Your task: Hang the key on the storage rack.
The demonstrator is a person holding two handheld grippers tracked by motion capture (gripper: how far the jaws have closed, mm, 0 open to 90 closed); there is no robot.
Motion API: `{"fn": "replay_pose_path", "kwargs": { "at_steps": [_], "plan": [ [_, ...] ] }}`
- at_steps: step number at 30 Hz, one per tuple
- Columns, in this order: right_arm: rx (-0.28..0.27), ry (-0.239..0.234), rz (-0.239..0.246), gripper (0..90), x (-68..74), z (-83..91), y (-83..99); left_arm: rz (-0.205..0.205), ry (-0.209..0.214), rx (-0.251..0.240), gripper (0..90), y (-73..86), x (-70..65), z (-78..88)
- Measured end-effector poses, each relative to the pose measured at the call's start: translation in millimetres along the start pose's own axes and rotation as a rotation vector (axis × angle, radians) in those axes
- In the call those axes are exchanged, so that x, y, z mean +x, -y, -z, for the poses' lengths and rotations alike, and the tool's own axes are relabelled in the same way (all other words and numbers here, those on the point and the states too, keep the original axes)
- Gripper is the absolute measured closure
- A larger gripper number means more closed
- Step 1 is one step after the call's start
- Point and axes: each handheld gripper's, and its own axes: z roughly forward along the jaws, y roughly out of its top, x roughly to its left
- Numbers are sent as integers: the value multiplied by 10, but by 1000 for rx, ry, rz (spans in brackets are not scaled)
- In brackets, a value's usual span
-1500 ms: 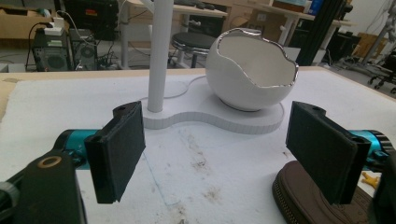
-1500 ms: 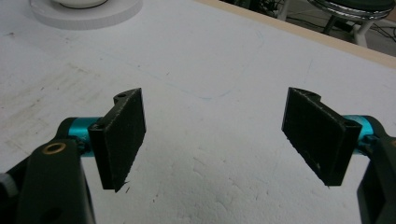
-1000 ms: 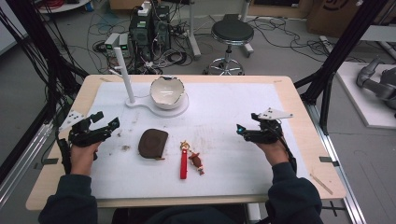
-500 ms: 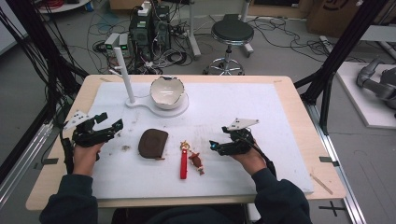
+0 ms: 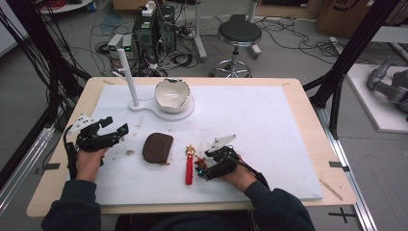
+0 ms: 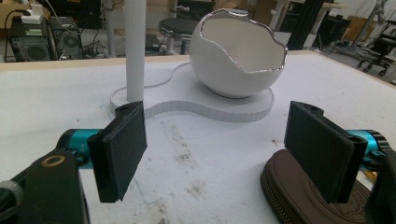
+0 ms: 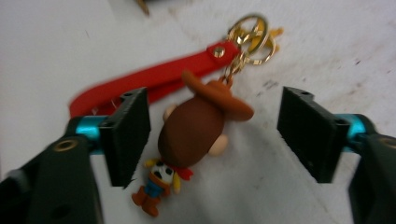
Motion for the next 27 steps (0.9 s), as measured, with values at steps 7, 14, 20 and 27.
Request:
{"fn": "replay_pose_path", "kwargs": {
  "at_steps": [7, 14, 20, 27],
  "plan": [
    [7, 29, -26, 469, -105, 43, -3, -6, 24, 10, 259, 6, -33, -28],
    [-121, 90, -11, 470, -240, 189, -88, 2, 34, 12, 259, 10, -54, -46],
    [-205, 70, 51, 470, -287, 278, -256, 22, 120, 13, 259, 2, -184, -144],
    [-281, 62, 98, 470, -333, 375, -532, -15, 230, 52, 258, -2, -469, -334]
  ]
}}
